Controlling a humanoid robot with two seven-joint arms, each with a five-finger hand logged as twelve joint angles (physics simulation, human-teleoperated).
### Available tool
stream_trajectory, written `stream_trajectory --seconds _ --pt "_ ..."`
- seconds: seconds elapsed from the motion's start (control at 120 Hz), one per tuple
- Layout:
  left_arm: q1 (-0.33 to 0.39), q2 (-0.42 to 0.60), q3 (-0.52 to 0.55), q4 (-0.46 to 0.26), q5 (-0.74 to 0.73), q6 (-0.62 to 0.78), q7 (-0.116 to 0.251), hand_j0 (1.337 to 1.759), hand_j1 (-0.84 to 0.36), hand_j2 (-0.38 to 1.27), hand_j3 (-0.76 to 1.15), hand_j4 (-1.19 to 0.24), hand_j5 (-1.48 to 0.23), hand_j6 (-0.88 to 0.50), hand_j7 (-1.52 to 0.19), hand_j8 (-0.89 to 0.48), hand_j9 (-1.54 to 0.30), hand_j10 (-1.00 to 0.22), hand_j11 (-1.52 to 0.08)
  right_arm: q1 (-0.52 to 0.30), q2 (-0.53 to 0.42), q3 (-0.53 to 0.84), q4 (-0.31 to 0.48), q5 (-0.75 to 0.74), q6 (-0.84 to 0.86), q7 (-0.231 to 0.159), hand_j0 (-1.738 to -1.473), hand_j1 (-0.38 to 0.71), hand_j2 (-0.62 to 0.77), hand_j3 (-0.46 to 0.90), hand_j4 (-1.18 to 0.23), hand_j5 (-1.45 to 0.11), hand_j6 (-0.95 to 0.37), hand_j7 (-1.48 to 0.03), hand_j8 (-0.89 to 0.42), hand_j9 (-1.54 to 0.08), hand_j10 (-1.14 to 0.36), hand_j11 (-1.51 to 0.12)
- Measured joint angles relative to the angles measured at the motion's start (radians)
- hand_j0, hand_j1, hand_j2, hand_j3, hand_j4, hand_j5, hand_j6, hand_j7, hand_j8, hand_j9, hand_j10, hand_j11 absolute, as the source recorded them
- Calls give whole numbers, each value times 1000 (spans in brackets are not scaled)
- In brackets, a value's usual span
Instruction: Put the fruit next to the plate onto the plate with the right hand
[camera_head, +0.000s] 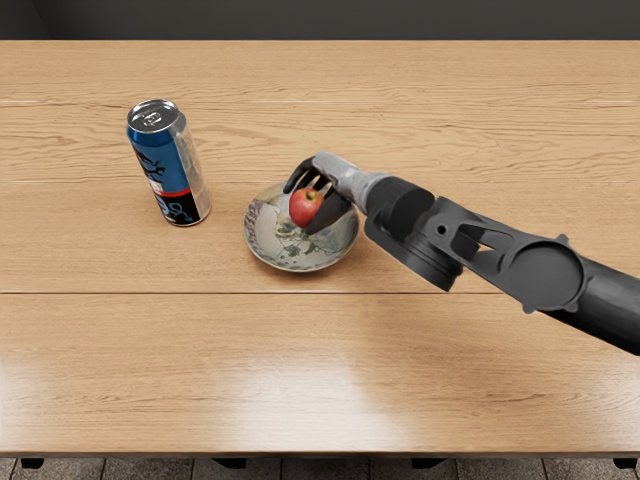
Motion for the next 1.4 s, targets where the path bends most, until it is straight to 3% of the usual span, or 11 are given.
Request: stream_trajectory --seconds 0.225,0.442,0.733,0.933,1.175,1.4 --pt "0 0 0 0 0 0 0 1658 71 46 0 -232 -301 -232 -301 -232 -301 -232 -301 5 66 -46 -69 -3 -1 0 -1656 239 146 0 -578 -769 -436 -760 -445 -763 -580 -764" --pt "0 0 0 0 0 0 0 1658 71 46 0 -232 -301 -232 -301 -232 -301 -232 -301 6 83 -63 -88 -5 -1 0 -1657 236 139 0 -570 -759 -440 -750 -448 -753 -573 -754" --pt "0 0 0 0 0 0 0 1658 71 46 0 -232 -301 -232 -301 -232 -301 -232 -301 31 79 -68 -77 -16 -15 0 -1658 -31 7 0 -287 -376 -256 -374 -257 -375 -287 -375" --pt "0 0 0 0 0 0 0 1658 71 46 0 -232 -301 -231 -301 -231 -301 -231 -301 45 -41 -31 34 55 -6 0 -1658 -190 -3 0 -142 -185 -131 -184 -131 -184 -142 -184" --pt "0 0 0 0 0 0 0 1658 71 46 0 -232 -301 -232 -301 -232 -301 -232 -301 42 -145 35 121 363 5 0 -1658 -266 -6 0 -73 -94 -70 -94 -70 -94 -73 -94" --pt "0 0 0 0 0 0 0 1658 71 46 0 -232 -301 -232 -301 -232 -301 -232 -301 -74 -318 220 124 572 303 0 -1658 -290 -7 0 -51 -66 -51 -66 -50 -66 -51 -66"
